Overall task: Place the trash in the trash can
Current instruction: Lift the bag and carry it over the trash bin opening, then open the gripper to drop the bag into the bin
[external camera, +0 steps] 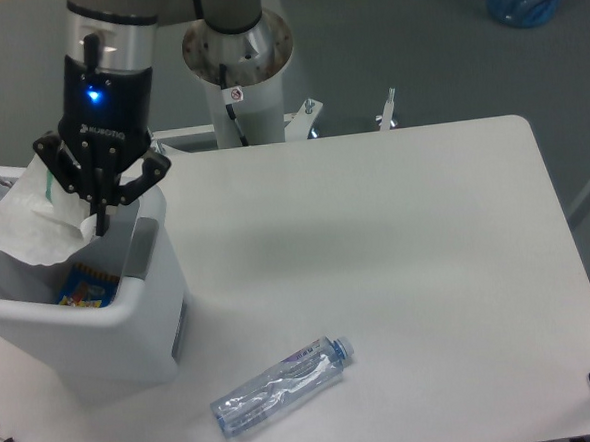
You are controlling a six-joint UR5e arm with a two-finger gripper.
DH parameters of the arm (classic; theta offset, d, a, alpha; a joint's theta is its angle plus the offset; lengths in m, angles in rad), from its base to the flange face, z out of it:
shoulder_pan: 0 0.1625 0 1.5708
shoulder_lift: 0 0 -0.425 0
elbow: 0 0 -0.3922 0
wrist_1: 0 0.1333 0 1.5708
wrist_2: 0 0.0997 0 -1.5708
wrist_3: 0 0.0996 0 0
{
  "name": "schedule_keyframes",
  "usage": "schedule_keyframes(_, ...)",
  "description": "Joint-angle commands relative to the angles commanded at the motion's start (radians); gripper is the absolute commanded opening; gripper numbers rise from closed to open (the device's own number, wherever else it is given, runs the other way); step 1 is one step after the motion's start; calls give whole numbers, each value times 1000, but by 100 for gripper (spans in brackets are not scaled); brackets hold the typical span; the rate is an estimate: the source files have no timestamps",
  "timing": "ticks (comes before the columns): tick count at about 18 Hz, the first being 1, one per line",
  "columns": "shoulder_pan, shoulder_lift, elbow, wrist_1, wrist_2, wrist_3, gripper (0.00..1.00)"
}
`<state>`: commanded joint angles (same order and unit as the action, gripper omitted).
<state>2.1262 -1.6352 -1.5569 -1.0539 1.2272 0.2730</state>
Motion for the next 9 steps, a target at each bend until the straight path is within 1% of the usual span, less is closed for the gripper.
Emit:
schedule_keyframes(1,-3,0,-15,6,-3,2,9)
schedule_keyframes(2,-8,-2,-22,8,-5,0,21)
schedule_keyframes(3,-8,-2,-19,6,-8,-2,40)
schedule_keyframes(4,-8,0,-11,6,-8,-3,72)
schedule_keyframes(5,-8,6,-5,6,-8,-3,93)
schedule_keyframes(7,-3,14,1,6,-9,-11,100)
schedule_keyframes(9,-3,28,3,6,-9,-15,100)
